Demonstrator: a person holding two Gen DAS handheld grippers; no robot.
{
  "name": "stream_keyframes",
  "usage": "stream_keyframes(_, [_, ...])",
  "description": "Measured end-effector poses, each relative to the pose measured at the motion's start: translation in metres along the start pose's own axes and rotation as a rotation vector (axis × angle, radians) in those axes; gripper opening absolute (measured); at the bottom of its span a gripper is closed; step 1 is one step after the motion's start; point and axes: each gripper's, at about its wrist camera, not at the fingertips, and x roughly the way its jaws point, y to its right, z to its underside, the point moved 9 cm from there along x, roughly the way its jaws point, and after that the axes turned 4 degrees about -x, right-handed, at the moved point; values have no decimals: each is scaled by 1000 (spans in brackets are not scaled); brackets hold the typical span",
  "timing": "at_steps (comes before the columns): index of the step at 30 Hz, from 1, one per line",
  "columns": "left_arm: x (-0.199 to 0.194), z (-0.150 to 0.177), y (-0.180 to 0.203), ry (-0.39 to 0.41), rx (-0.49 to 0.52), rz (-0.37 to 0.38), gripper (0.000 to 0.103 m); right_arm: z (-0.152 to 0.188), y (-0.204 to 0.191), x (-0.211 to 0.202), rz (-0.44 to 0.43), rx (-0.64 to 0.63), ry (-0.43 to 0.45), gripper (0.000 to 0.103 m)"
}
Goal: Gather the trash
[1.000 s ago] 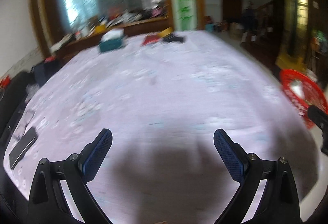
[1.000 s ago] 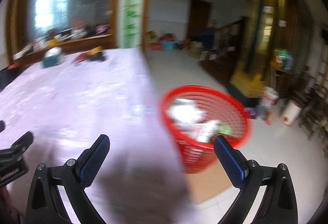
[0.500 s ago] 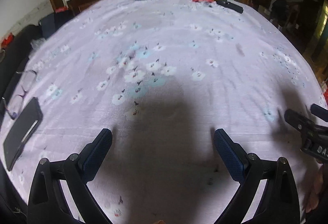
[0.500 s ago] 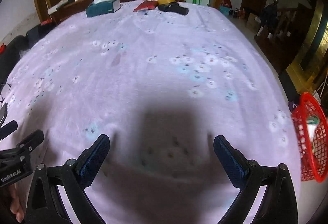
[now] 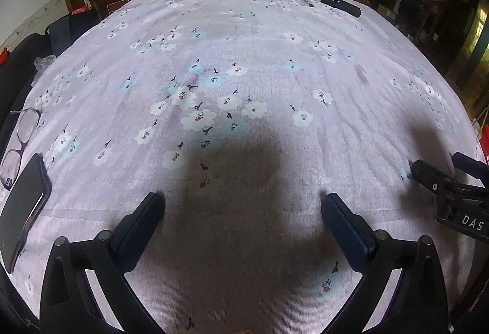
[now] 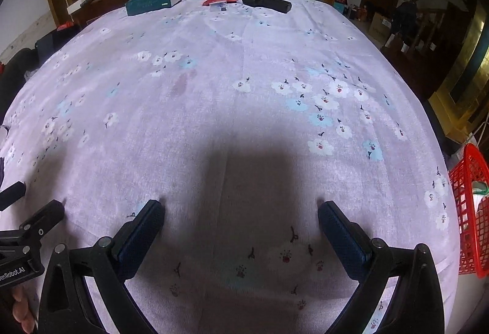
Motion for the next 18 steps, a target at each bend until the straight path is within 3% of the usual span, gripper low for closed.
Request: stream_keyframes(18, [4,-6,-1,8,-6,2,103,1,0,0,0,0,0,103])
